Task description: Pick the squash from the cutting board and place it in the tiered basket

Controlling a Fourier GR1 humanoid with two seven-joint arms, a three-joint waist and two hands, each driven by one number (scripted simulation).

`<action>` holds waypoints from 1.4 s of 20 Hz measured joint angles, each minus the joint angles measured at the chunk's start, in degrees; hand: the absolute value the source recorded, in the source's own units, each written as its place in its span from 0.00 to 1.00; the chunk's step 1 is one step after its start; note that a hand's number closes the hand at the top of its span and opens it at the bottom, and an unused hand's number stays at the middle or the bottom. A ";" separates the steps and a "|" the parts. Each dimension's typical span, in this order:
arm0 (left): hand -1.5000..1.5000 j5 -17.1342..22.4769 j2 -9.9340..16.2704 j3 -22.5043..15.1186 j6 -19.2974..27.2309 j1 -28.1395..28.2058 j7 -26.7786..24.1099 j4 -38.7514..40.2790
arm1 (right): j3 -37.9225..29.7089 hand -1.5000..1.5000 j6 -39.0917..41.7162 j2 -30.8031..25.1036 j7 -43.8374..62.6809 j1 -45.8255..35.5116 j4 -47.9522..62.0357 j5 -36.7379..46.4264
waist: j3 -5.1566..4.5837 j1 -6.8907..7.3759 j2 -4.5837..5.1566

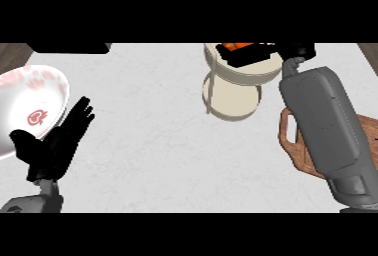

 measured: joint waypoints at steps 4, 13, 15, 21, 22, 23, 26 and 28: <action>0.50 0.09 -0.08 0.23 -0.40 0.01 0.31 -0.69 | -0.75 0.00 -3.30 2.44 -1.65 -2.41 4.41 0.72 | 0.05 -0.11 -0.13; 0.50 0.26 0.09 1.27 -1.20 0.15 0.56 -0.80 | -5.19 0.00 -6.26 4.41 -4.66 -6.74 10.63 -2.02 | 0.07 -0.33 -0.22; 0.50 -0.50 -0.62 0.69 -0.68 -0.47 0.21 -0.02 | -7.37 0.00 -6.57 4.87 -4.49 -7.37 10.78 -4.37 | 0.06 -0.38 -0.15; 0.50 0.29 0.07 1.68 -1.11 -0.57 1.54 -0.67 | -14.66 0.00 -7.02 5.39 -4.78 -8.10 9.80 -12.98 | 0.03 -0.36 -0.06; 0.50 0.31 0.27 1.85 -1.28 -1.05 1.51 -0.14 | -16.33 0.00 -7.11 4.99 -5.02 -8.66 10.12 -14.65 | 0.01 -0.31 0.04; 0.50 0.23 0.19 1.78 -1.56 -0.41 0.57 0.02 | -17.91 0.00 -7.20 4.40 -5.05 -9.05 10.10 -16.17 | 0.00 -0.25 0.06; 0.50 0.53 0.41 2.20 -1.90 -0.46 0.62 0.17 | -21.56 0.00 -7.44 2.90 -4.90 -9.30 9.46 -20.05 | -0.01 -0.35 0.04; 0.50 0.65 0.28 2.31 -1.82 -0.43 0.85 -0.10 | -23.67 0.00 -7.32 0.93 -5.14 -8.50 8.48 -22.03 | -0.02 -0.51 -0.01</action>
